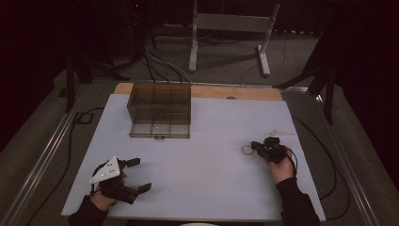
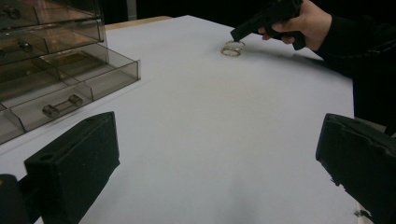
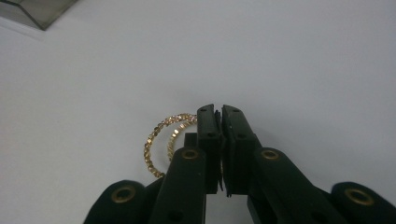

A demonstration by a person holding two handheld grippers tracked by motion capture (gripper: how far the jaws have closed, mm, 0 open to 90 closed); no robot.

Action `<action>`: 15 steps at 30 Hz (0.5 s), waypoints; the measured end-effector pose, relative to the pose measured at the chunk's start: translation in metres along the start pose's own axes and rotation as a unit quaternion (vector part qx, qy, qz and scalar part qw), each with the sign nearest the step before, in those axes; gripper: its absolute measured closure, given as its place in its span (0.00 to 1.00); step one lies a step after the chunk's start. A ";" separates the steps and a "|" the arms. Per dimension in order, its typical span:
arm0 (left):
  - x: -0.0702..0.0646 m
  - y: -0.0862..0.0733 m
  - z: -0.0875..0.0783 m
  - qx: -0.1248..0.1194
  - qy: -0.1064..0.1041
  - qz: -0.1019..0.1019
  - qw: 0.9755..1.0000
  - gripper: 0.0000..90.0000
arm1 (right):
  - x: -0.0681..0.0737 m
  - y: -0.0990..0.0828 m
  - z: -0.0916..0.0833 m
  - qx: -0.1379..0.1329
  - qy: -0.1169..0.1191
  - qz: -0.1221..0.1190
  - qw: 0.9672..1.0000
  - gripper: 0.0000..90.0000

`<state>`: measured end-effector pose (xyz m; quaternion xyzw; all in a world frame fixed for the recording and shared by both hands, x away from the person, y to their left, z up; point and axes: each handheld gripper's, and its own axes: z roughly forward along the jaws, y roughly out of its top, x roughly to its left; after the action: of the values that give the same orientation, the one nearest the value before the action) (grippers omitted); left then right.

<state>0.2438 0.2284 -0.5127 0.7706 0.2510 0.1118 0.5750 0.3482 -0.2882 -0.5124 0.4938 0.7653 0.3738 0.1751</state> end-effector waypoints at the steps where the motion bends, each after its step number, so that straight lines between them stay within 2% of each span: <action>1: 0.000 0.000 0.000 0.000 0.000 -0.001 1.000 0.01 | 0.001 0.001 -0.001 -0.002 0.003 -0.001 1.000 0.97; 9: -0.001 0.000 0.001 0.003 -0.001 0.002 1.000 0.01 | 0.015 0.008 -0.001 -0.005 0.017 -0.014 1.000 0.97; 10: -0.001 0.000 0.001 0.002 -0.001 0.001 1.000 0.01 | 0.022 0.012 0.001 -0.003 0.021 -0.022 1.000 0.97; 15: 0.000 0.000 0.000 0.000 0.000 -0.001 1.000 0.01 | 0.037 0.021 0.008 -0.003 0.040 -0.029 0.999 0.97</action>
<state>0.2438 0.2281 -0.5129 0.7706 0.2517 0.1110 0.5750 0.3496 -0.2475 -0.4985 0.4557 0.7845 0.3905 0.1563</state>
